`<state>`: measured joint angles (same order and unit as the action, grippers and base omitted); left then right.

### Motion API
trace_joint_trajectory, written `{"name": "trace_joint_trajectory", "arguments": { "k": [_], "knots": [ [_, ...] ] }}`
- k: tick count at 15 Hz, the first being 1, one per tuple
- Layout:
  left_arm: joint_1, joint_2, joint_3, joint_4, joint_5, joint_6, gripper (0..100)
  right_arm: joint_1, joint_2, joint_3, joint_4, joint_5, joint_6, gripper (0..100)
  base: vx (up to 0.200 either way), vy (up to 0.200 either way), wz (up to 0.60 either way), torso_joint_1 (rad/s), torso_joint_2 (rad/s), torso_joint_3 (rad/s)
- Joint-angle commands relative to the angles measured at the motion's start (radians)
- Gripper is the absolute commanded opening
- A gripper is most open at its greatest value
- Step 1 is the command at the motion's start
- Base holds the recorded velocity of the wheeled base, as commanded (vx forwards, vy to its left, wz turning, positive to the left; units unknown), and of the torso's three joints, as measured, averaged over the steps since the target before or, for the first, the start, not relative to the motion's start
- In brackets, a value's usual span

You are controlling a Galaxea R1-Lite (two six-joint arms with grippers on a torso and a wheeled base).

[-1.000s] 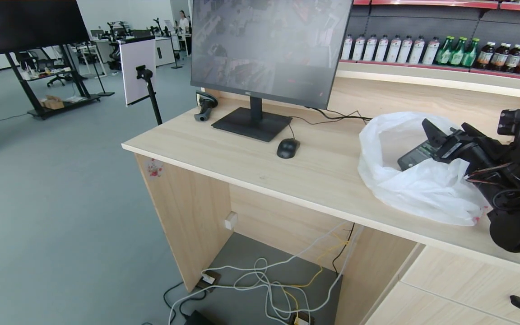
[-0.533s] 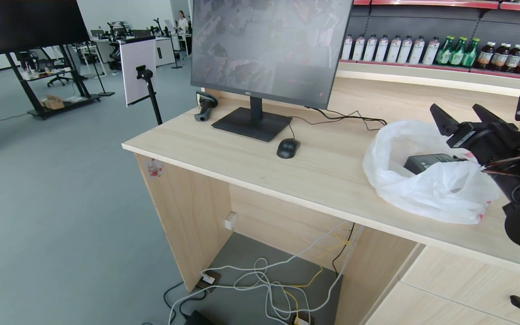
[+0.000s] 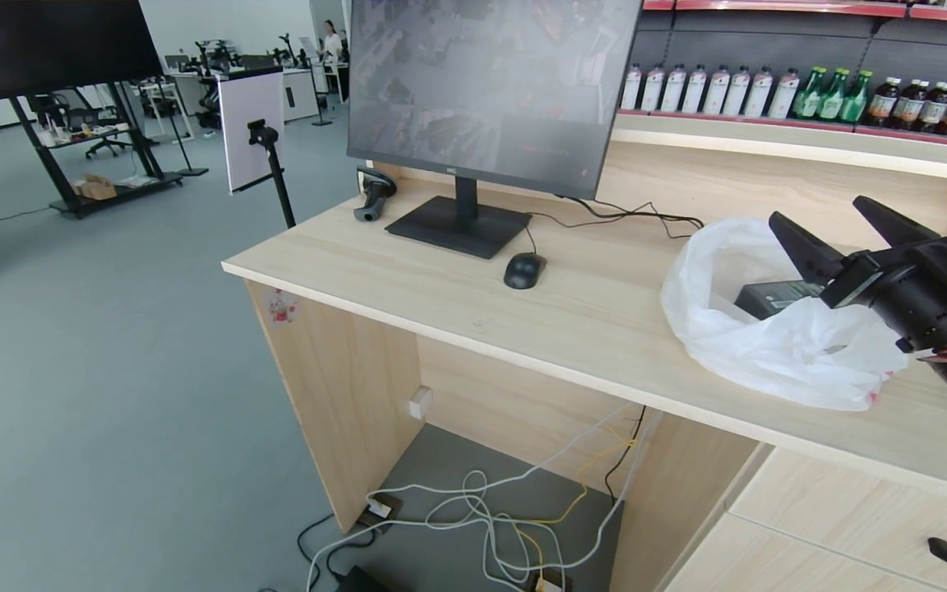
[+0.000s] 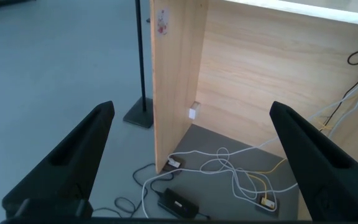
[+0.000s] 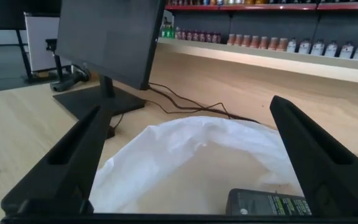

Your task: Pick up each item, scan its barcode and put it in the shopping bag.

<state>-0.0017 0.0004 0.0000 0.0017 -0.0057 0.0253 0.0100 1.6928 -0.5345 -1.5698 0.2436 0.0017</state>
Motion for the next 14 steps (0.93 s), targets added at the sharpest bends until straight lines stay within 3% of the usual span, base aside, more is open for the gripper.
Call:
{"name": "trace_joint_trajectory", "arguments": {
  "k": [1, 11, 14],
  "knots": [
    [0.000, 0.000, 0.000, 0.000, 0.000, -0.001, 100, 0.010, -0.035, 0.018, -0.001, 0.000, 0.000, 100, 0.000, 0.000, -0.60, -0.002, 0.01, 0.002],
    [0.000, 0.000, 0.000, 0.000, 0.001, -0.007, 100, 0.002, -0.038, 0.024, -0.001, -0.001, 0.000, 100, 0.000, 0.000, -0.60, 0.000, 0.01, 0.002],
    [0.000, 0.000, 0.000, 0.000, 0.001, -0.005, 100, 0.001, -0.038, 0.028, -0.001, -0.001, 0.000, 100, 0.000, -0.200, -0.20, -0.002, 0.01, 0.004]
  ]
}}
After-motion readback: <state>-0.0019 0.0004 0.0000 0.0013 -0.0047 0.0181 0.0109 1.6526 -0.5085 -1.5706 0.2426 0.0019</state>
